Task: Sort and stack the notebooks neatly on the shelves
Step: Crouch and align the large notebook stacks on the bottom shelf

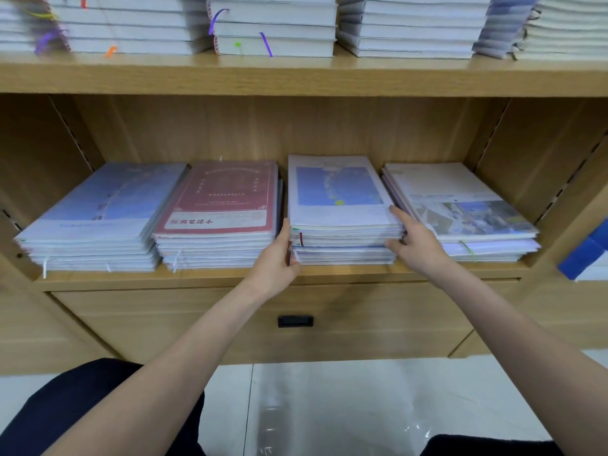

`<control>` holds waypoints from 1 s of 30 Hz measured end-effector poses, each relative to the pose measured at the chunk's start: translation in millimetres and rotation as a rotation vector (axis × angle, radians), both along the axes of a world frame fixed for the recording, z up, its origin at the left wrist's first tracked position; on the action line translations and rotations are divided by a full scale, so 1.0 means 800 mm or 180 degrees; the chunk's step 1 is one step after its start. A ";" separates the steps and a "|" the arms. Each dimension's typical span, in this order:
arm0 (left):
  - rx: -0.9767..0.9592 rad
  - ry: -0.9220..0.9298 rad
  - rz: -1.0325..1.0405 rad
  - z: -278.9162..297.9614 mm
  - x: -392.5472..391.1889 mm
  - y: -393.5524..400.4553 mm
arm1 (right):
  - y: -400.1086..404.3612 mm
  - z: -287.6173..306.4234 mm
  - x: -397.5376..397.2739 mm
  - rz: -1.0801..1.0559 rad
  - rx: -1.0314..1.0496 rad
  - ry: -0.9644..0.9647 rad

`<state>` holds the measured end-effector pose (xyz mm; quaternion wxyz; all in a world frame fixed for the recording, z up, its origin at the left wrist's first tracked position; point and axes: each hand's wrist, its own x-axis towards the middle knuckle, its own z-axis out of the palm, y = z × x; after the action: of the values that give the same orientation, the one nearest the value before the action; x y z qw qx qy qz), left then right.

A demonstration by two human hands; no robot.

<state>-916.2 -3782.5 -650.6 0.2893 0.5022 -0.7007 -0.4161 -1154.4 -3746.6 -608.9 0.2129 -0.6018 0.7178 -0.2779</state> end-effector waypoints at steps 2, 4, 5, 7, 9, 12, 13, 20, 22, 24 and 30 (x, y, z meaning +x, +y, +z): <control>0.0062 0.0167 0.0122 0.000 -0.001 0.003 | 0.001 0.000 0.002 -0.0110 -0.0032 -0.0135; 0.0155 0.0237 0.0210 0.001 -0.002 0.008 | 0.000 -0.002 0.003 -0.0182 -0.0008 -0.0156; 0.0161 0.0224 0.0183 0.000 -0.002 0.009 | -0.001 -0.004 0.005 -0.0173 0.0030 -0.0080; 0.0143 0.0032 0.0066 0.003 -0.002 0.014 | -0.002 -0.006 0.005 -0.0159 0.0091 0.0018; 0.0141 -0.0104 -0.0001 0.007 -0.003 0.017 | -0.002 -0.010 0.003 -0.0143 0.0083 0.0024; 0.0152 -0.0121 0.0077 0.010 -0.006 0.020 | -0.004 -0.013 0.002 -0.0158 0.0004 -0.0048; 0.0135 -0.0126 0.0110 0.012 -0.007 0.021 | -0.006 -0.016 0.001 -0.0170 -0.0044 -0.0082; -0.0225 -0.0145 0.0256 0.027 -0.011 0.032 | -0.002 -0.004 0.001 0.0039 -0.0063 -0.0126; -0.0731 -0.0053 0.0521 0.036 -0.012 0.042 | 0.004 0.011 -0.009 0.0054 -0.0274 -0.0074; -0.1230 -0.0031 0.0757 0.047 -0.021 0.051 | 0.015 0.028 -0.027 -0.0051 -0.0495 -0.0426; -0.1531 0.0080 0.0368 0.051 -0.097 0.065 | 0.060 0.041 -0.103 -0.0519 -0.0523 -0.0381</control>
<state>-994.2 -3730.5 -609.5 0.4326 0.4529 -0.7460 -0.2264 -1237.0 -3698.9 -575.8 0.1820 -0.5392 0.7253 -0.3875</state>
